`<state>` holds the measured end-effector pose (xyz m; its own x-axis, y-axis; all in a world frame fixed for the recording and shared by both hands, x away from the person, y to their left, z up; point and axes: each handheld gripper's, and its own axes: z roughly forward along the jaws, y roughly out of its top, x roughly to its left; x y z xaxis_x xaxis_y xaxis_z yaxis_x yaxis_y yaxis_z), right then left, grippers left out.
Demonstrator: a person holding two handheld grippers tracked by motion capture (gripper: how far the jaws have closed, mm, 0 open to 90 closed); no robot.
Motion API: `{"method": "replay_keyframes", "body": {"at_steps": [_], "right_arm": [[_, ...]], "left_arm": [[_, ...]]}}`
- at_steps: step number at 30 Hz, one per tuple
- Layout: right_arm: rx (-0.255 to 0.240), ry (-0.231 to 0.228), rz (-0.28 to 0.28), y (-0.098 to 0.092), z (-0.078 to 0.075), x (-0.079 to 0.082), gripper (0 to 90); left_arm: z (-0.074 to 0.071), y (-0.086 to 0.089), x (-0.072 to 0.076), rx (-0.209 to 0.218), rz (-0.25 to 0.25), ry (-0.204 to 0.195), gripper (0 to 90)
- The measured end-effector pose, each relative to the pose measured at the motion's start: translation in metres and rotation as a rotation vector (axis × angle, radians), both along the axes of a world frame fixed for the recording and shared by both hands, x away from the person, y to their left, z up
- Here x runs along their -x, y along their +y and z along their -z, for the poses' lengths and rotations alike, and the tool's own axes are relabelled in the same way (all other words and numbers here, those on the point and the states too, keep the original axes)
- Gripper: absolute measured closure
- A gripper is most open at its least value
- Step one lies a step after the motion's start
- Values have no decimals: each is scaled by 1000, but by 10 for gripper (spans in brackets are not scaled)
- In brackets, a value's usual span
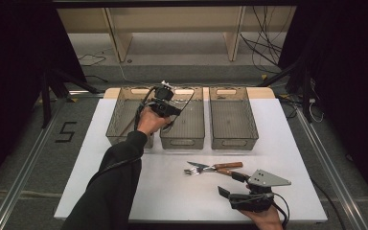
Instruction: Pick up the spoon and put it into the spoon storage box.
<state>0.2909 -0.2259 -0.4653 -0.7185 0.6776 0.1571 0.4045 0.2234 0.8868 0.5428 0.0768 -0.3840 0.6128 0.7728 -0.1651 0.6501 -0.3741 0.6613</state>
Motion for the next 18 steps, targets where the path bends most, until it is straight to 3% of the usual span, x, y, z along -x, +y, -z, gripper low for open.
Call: {"method": "replay_keyframes", "body": {"at_steps": [11,14,16,18], "right_arm": [[-3,-2,1,0,0,1,267],[-5,-1,1,-1,0,0,267],[-4,-2,0,-1,0,0,267],[-4,1,0,-1,0,1,267]], "left_arm": [[12,-11,-3,-9,-5,18,890],[11,-12,-3,-31,-9,15,870],[10,-12,-4,-20,-32,26,674],[9,-11,-4,-16,-42,27,563]]}}
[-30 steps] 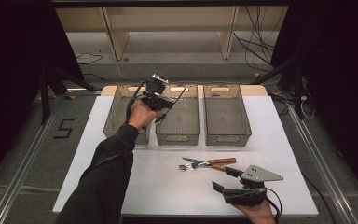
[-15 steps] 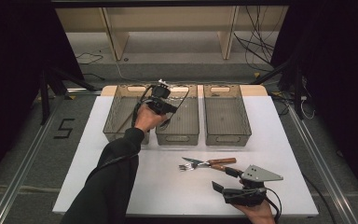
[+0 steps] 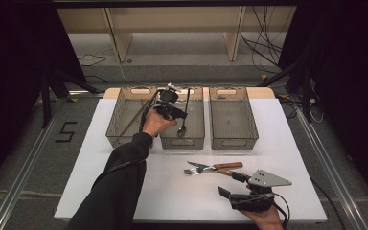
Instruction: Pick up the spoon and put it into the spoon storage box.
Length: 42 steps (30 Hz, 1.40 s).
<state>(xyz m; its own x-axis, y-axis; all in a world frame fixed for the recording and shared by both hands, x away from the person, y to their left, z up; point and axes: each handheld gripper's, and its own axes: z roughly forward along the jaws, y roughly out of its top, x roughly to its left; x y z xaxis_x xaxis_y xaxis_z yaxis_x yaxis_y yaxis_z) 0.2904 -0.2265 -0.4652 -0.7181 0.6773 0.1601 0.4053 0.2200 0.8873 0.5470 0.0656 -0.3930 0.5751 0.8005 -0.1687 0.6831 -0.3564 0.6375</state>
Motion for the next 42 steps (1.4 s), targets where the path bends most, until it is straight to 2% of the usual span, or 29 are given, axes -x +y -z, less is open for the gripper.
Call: {"method": "replay_keyframes", "body": {"at_steps": [3,12,18,21,24,26,29,35,42], "right_arm": [[0,-2,-1,0,0,0,267],[3,1,-2,1,0,0,267],[1,0,0,1,0,0,267],[2,-2,1,0,0,0,268],[4,-3,3,0,0,0,267],[3,-5,4,0,-1,0,267],[5,-6,6,-1,-1,0,267],[3,-7,18,-3,-2,-2,267],[6,-8,20,-3,-3,-3,267]], "left_arm": [[-3,1,1,6,-13,6,451],[-15,5,11,15,3,-13,324],[-25,11,25,58,40,-30,268],[-30,18,36,88,52,-44,252],[-34,27,50,144,57,-67,247],[-34,33,60,159,61,-88,241],[-32,41,76,181,68,-109,234],[-18,52,106,189,92,-136,223],[1,56,135,168,134,-158,218]]}}
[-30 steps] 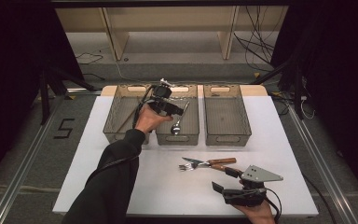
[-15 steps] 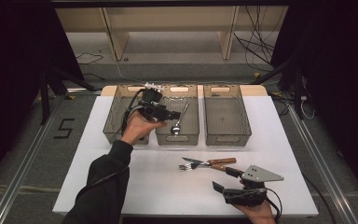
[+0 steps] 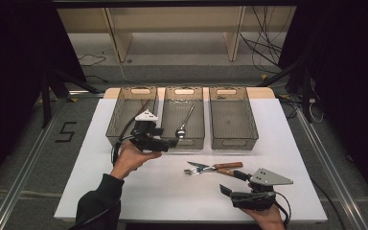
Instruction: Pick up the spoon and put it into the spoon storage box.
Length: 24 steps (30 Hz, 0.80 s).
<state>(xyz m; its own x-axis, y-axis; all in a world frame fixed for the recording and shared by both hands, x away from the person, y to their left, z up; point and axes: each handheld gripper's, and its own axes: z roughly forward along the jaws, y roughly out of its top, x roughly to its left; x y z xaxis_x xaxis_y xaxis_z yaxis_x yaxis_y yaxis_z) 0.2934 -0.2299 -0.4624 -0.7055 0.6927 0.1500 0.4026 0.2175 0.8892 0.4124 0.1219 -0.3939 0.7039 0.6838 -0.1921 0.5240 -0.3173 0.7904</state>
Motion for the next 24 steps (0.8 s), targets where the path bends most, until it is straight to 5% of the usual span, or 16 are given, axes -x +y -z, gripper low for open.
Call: {"method": "replay_keyframes", "body": {"at_steps": [8,18,24], "right_arm": [[40,-17,-17,-1,-8,-12,267],[225,-7,-120,10,-24,-39,267],[283,23,-145,15,-22,-53,269]], "left_arm": [[22,15,28,1,-6,-45,207],[48,44,51,23,-42,-77,193],[57,54,60,30,-61,-116,185]]}}
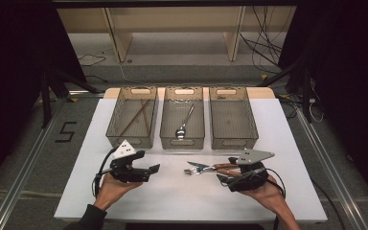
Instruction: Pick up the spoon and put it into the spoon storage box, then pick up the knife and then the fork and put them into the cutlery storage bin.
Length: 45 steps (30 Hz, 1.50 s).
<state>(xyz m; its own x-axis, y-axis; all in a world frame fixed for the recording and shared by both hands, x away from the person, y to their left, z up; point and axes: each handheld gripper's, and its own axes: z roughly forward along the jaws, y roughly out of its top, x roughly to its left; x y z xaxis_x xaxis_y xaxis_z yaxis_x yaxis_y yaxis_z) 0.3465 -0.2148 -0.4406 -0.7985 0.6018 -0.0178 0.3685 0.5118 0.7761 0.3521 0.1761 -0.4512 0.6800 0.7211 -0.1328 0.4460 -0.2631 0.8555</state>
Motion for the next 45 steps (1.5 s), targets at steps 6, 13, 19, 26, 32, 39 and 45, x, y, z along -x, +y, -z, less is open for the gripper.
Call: {"method": "replay_keyframes", "body": {"at_steps": [6,13,19,26,32,39,45], "right_arm": [[44,16,-11,6,6,-11,279],[52,32,-20,9,8,-23,283],[66,48,-20,10,9,-32,284],[87,63,-20,13,12,-42,293],[106,75,-28,15,14,-46,295],[115,97,-31,17,18,-54,303],[125,113,-46,18,20,-60,354]], "left_arm": [[7,3,8,5,-10,-27,183],[10,8,15,30,-17,-32,178],[13,9,18,12,-8,-35,176],[19,9,21,-19,-2,-25,175],[20,11,22,-11,-11,-31,175],[19,11,26,-10,-4,-56,176],[20,9,28,-16,9,-77,175]]}}
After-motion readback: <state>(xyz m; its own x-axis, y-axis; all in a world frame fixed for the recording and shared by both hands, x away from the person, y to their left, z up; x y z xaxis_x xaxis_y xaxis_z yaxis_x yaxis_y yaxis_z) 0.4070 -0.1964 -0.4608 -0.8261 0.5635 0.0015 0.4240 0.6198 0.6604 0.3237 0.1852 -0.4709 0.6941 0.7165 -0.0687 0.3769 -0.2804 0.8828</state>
